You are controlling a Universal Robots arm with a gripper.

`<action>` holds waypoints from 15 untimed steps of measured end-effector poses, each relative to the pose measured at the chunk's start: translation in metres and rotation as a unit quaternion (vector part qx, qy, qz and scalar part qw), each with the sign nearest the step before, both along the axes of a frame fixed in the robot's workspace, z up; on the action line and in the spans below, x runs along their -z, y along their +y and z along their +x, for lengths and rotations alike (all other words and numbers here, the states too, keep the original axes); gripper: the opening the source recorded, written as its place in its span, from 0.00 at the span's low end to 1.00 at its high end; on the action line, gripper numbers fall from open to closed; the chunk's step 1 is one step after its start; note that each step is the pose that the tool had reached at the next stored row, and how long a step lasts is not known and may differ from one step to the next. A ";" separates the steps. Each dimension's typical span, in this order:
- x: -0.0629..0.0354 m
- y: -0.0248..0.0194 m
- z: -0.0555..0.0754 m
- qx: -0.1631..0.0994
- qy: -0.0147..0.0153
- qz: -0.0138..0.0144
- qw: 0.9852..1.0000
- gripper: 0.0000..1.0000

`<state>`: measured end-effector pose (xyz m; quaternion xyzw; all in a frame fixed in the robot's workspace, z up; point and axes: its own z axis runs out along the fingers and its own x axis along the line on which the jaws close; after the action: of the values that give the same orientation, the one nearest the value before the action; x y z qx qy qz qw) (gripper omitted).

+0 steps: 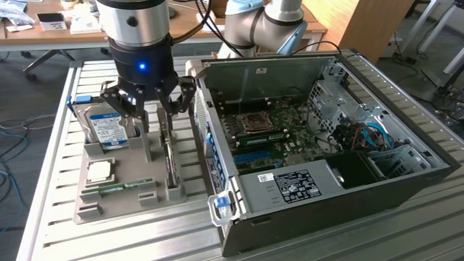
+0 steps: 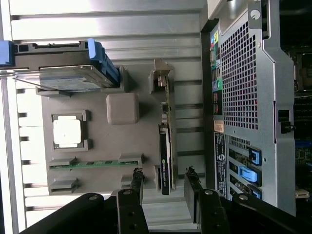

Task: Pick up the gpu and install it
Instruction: 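Pick up the gpu and move the gpu toward the slot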

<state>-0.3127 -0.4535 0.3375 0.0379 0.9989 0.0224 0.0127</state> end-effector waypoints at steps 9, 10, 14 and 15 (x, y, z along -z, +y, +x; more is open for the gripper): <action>0.0026 0.0000 0.000 0.000 0.000 0.000 1.000 0.47; 0.0026 0.0000 0.000 0.000 0.000 0.000 1.000 0.47; 0.0028 0.0000 0.000 0.000 0.000 0.000 1.000 0.47; 0.0028 0.0000 0.000 0.000 0.000 0.000 1.000 0.47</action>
<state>-0.3127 -0.4535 0.3346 0.0379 0.9990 0.0224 0.0127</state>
